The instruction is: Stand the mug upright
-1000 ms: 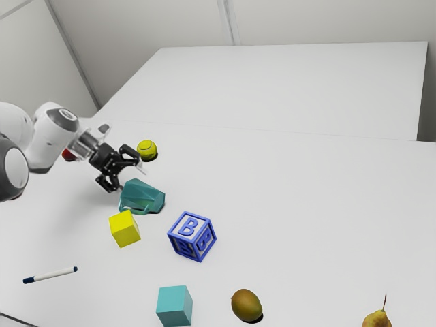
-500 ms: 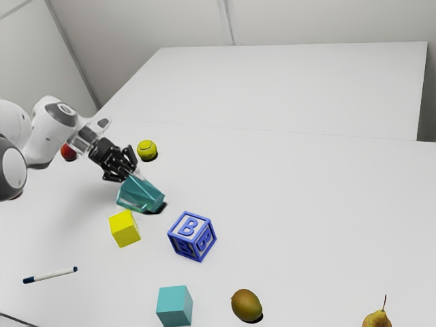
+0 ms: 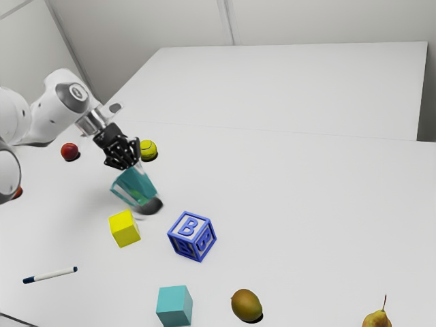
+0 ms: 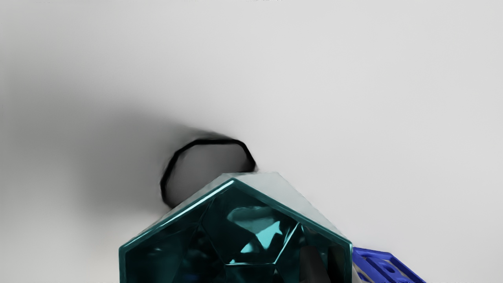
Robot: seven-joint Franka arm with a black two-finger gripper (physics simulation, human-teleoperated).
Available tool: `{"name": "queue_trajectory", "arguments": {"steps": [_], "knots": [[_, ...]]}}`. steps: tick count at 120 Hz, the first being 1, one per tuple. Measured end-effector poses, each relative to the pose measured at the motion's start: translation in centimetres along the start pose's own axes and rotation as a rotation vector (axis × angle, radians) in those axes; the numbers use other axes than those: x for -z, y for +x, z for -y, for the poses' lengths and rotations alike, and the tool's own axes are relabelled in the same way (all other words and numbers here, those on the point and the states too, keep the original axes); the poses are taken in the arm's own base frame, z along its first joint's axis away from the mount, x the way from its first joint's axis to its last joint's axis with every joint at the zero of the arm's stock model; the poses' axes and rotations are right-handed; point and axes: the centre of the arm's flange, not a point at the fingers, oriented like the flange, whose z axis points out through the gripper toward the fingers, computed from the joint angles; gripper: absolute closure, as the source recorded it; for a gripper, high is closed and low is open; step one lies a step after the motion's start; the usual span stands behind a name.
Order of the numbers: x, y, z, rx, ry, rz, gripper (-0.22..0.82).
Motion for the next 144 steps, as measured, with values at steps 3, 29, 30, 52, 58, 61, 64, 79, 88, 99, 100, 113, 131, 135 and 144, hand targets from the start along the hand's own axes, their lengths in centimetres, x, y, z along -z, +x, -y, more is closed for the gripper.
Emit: {"name": "queue_trajectory", "arguments": {"steps": [3,29,30,52,58,61,64,79,88,99,100,113,131,135,144], "knots": [[0.2,-0.2,-1.0,-0.026,0.042,-0.004,0.77],[-0.8,-4.3,-6.8,-0.177,0.297,-0.054,0.77],[-0.9,-4.5,-7.0,-0.180,0.304,-0.057,0.77],[-2.1,-6.7,-8.9,-0.211,0.394,-0.133,0.77],[-2.3,-6.9,-9.3,-0.209,0.407,-0.152,0.76],[-2.5,-7.0,-9.5,-0.209,0.417,-0.159,0.77],[-2.7,-7.2,-9.7,-0.209,0.425,-0.167,0.77],[-4.0,-8.0,-10.8,-0.198,0.447,-0.189,0.77],[-4.6,-8.3,-11.6,-0.187,0.451,-0.200,0.77],[-5.5,-8.6,-12.3,-0.170,0.453,-0.206,0.77],[-5.6,-8.6,-12.4,-0.168,0.453,-0.206,0.77],[-6.7,-8.8,-13.0,-0.144,0.453,-0.205,0.78],[-8.0,-8.3,-12.6,-0.094,0.453,-0.194,0.78],[-8.2,-8.2,-12.3,-0.080,0.453,-0.193,0.78],[-8.2,-7.9,-11.7,-0.050,0.450,-0.195,0.78]]}}
